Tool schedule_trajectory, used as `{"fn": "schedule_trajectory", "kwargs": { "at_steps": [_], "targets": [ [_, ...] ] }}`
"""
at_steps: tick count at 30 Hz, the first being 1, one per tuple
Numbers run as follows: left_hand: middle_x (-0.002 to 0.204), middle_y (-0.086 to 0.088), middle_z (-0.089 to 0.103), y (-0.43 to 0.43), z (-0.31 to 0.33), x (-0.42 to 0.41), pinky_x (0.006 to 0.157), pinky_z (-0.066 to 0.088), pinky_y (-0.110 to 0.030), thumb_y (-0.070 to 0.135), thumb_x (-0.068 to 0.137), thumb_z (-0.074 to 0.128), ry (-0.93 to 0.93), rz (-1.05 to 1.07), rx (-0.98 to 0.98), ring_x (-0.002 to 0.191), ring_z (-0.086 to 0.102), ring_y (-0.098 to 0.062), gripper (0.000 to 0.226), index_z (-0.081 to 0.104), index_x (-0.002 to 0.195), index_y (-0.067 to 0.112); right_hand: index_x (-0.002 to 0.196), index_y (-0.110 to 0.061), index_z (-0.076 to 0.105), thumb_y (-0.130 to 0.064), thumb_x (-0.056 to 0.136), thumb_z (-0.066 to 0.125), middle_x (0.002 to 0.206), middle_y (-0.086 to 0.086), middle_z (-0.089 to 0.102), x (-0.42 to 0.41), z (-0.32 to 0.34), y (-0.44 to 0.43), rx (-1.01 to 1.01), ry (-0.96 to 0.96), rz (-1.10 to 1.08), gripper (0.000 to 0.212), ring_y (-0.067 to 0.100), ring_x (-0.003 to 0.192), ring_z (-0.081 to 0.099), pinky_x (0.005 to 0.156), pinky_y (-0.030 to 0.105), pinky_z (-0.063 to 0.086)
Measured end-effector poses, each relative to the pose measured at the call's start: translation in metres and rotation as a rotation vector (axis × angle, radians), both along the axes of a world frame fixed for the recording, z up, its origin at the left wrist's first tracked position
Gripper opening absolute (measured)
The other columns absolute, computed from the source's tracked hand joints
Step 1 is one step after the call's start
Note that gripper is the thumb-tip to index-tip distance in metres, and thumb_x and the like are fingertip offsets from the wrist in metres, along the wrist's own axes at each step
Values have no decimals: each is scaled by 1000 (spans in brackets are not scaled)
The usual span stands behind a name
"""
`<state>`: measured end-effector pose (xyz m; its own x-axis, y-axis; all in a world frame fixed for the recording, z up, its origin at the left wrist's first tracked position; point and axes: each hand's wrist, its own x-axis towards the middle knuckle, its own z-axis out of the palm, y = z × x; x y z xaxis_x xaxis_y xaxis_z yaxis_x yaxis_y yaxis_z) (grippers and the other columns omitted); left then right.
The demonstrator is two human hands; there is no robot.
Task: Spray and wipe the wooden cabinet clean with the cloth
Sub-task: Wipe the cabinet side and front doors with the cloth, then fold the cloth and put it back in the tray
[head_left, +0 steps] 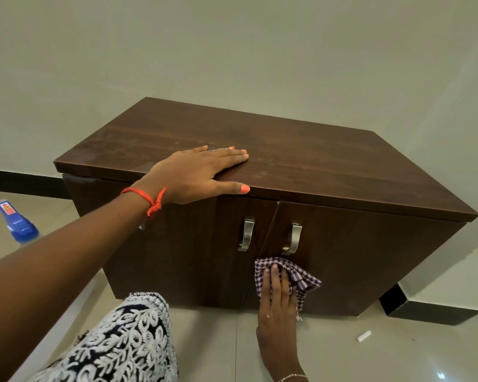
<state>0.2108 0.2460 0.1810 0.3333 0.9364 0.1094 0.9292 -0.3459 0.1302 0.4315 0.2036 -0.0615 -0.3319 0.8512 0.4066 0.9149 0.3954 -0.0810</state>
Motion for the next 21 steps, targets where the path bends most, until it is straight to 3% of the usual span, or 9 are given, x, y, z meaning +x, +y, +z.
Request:
{"fn": "schedule_trajectory", "kwargs": {
  "at_steps": [2,4,8,10,11,13,16,18,21],
  "targets": [
    [152,18,9,1,0,-1,112,6,-30,74,74,19,4,-2,4,139,6,-2,80,9,144,39,147,-9,-4,1,37,77,148,13,22,5,-2,0,-12,-3,30,137,23,143,-10,108,46,13],
    [152,18,8,1,0,-1,112,6,-30,74,73,19,14,9,-5,139,7,-3,80,9,144,39,148,-11,-1,-1,39,73,155,8,6,9,-3,-1,-37,21,67,132,21,143,-8,109,42,7],
    [152,19,8,1,0,0,113,7,-30,81,68,14,8,-7,7,139,6,-1,87,9,144,39,143,-12,27,5,39,80,150,-8,14,13,6,-11,-268,178,-23,118,21,140,18,97,41,46],
    [151,20,8,2,-1,-1,112,6,-29,82,69,15,17,-4,21,138,5,0,87,10,144,39,146,-22,23,12,69,62,152,-16,11,13,21,-18,-490,380,-112,93,15,135,29,105,29,38],
    [151,21,7,2,-1,-2,112,6,-28,80,71,17,20,3,17,138,5,1,85,10,145,38,143,-22,30,14,76,53,150,-13,24,13,29,-19,-644,511,-141,79,10,130,35,105,20,34],
    [151,20,6,0,-1,-2,112,4,-28,80,72,15,28,-1,0,137,3,3,85,8,145,37,129,-14,52,13,83,49,124,-2,59,13,50,-15,-835,795,-220,54,6,107,54,91,12,41],
    [152,19,3,2,2,0,111,0,-28,82,68,9,8,-24,-19,131,-3,9,91,5,145,35,102,-10,64,13,87,40,92,6,65,15,99,-9,-1235,1108,-344,37,17,83,62,65,23,51],
    [153,17,1,4,0,-3,111,-4,-28,84,69,12,3,-20,-90,129,-6,10,93,3,146,33,99,-5,64,17,83,36,93,11,64,17,129,-3,-1376,1110,-290,39,22,85,61,62,26,50],
    [154,13,-4,1,20,1,111,-9,-32,86,65,14,20,4,-235,129,-9,8,100,-1,146,29,98,-1,63,18,79,40,89,8,59,17,178,9,-1449,921,-151,35,18,82,56,48,18,46]
  ]
}}
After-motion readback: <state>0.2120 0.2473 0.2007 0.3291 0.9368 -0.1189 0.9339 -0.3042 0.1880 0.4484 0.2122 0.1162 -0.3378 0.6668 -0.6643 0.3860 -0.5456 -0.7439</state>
